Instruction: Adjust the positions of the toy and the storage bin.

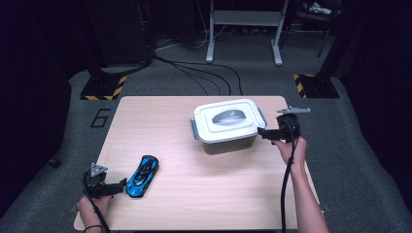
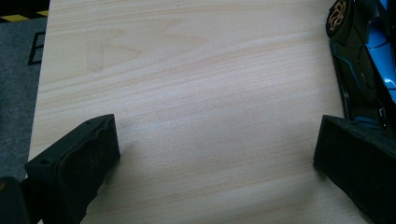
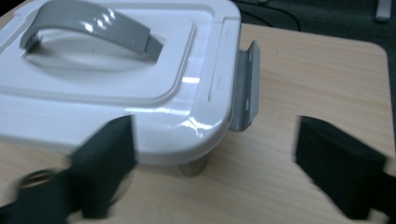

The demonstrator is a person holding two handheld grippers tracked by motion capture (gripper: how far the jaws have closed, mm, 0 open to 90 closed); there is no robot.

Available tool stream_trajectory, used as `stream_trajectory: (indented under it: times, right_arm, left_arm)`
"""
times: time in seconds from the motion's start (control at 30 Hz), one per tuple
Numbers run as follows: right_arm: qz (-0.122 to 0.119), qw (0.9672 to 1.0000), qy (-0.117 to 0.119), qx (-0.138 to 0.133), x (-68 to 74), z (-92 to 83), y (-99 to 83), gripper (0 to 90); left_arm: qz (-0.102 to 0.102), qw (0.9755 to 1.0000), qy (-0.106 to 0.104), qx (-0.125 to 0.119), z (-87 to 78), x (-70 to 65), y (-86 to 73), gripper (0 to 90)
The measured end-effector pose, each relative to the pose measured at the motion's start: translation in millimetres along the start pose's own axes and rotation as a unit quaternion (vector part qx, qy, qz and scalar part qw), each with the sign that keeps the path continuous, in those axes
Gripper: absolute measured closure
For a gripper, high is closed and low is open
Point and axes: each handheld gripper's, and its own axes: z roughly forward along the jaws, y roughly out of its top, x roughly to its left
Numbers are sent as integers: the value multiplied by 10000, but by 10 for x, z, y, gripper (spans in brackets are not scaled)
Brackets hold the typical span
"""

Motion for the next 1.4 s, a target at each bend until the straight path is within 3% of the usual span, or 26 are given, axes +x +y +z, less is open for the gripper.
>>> stream_trajectory:
  times: [0.03,0.07,0.17,0.27,0.4,0.47,0.53,0.7,0.9,1.4]
  right_arm:
    - [1,10000,-41,-33,1,21,28,178]
    - [59,10000,-68,27,-2,83,85,271]
    - [133,9998,-104,122,-7,157,127,306]
    - [252,9993,-105,274,-28,273,163,405]
    - [456,9986,18,264,-59,306,175,461]
    - [565,9978,219,255,-67,331,186,526]
    - [592,9974,302,290,-49,345,201,531]
    - [510,9979,294,263,-44,349,216,603]
    - [319,9985,354,251,-4,365,225,609]
    - [-9,9978,609,280,282,456,251,604]
  left_arm:
    - [1,10000,0,1,0,0,0,2]
    - [3,10000,0,0,0,0,0,2]
    - [4,10000,3,-3,0,-1,0,2]
    - [3,10000,0,-1,0,0,0,3]
    - [20,10000,-2,-8,2,0,2,4]
    - [23,10000,-4,-7,2,0,3,4]
    - [23,10000,-4,-8,2,0,3,5]
    - [22,10000,-4,-9,3,0,2,5]
    - [24,10000,-3,-9,2,-1,2,5]
    - [29,10000,-3,-11,2,-1,2,6]
